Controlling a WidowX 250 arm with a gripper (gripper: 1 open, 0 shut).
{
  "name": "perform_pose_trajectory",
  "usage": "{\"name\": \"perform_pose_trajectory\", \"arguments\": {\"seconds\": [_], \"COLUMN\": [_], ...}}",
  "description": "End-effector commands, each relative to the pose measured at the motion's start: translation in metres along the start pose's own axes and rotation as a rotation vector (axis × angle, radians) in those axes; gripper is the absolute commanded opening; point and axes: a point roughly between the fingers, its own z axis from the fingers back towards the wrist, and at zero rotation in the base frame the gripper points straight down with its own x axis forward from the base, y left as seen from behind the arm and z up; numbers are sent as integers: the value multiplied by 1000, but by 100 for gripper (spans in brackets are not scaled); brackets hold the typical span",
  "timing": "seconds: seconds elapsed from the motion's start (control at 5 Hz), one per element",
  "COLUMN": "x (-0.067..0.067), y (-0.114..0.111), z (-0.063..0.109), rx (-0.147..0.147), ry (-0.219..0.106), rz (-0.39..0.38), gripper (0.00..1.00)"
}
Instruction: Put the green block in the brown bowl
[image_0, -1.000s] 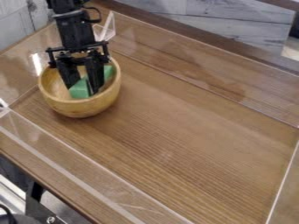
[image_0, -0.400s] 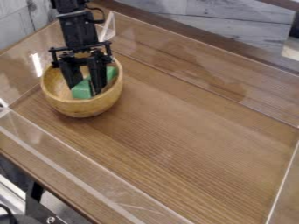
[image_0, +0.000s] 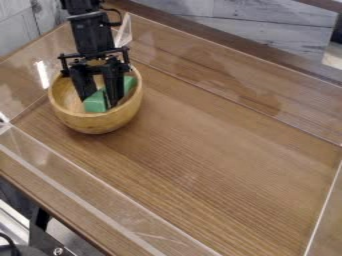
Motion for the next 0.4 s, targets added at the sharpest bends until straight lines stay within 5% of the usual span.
{"name": "perform_pose_trajectory", "arguments": {"seconds": [0.0, 0.2], "x": [7, 7], "y": [-4, -5], "z": [15, 15], "rx": [22, 21], "ry": [-45, -39], "rz": [-24, -28], "gripper": [0, 0]}}
